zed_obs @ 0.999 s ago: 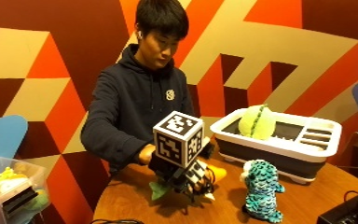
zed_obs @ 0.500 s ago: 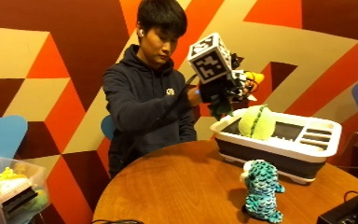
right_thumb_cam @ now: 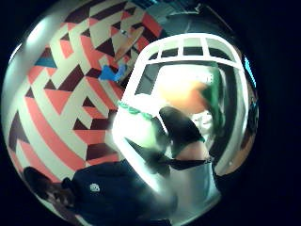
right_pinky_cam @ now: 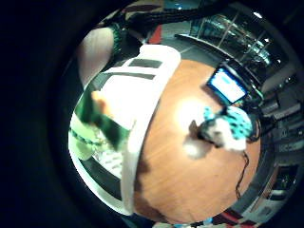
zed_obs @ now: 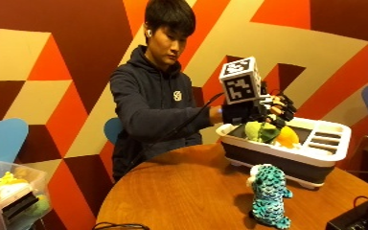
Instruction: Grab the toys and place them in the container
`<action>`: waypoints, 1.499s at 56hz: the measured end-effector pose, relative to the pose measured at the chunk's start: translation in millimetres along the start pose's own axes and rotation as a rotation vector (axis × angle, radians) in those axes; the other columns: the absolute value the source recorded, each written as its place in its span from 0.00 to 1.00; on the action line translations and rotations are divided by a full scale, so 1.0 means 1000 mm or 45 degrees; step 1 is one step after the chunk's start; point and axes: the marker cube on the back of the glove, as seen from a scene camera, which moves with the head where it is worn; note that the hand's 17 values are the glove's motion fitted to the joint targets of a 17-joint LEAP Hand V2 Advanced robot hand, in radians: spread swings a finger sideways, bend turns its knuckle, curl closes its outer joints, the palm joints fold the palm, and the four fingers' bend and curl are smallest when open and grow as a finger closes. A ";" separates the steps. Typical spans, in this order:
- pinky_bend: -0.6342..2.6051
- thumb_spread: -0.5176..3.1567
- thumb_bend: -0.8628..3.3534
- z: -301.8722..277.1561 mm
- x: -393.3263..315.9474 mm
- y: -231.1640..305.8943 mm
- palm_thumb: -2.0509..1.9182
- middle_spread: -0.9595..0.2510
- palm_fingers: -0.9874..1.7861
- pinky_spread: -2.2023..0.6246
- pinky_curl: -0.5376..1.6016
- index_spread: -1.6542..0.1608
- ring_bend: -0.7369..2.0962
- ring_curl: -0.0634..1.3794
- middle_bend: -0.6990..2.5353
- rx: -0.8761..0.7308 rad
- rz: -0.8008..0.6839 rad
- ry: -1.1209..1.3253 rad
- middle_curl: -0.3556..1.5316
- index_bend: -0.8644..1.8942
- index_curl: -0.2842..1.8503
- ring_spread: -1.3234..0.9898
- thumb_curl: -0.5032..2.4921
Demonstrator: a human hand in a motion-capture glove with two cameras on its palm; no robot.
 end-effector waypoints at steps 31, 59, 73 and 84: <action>0.45 0.52 0.21 -0.050 0.157 0.026 0.59 0.77 0.28 0.79 0.43 0.73 0.33 0.24 0.25 -0.282 0.336 0.261 0.43 0.37 0.36 0.55 0.29; 0.51 0.42 0.24 0.035 0.193 0.007 0.72 0.65 0.71 0.66 0.43 0.73 0.60 0.38 0.38 -0.262 0.271 0.338 0.40 0.40 0.31 0.44 0.36; 0.50 0.30 0.25 -0.015 0.123 0.016 0.74 0.58 0.74 0.63 0.45 0.69 0.62 0.43 0.45 -0.037 0.177 0.087 0.49 0.48 0.40 0.40 0.42; 0.52 0.23 0.25 -0.084 0.059 0.012 0.74 0.54 0.72 0.63 0.47 0.68 0.64 0.46 0.46 0.116 -0.012 -0.039 0.55 0.50 0.48 0.39 0.45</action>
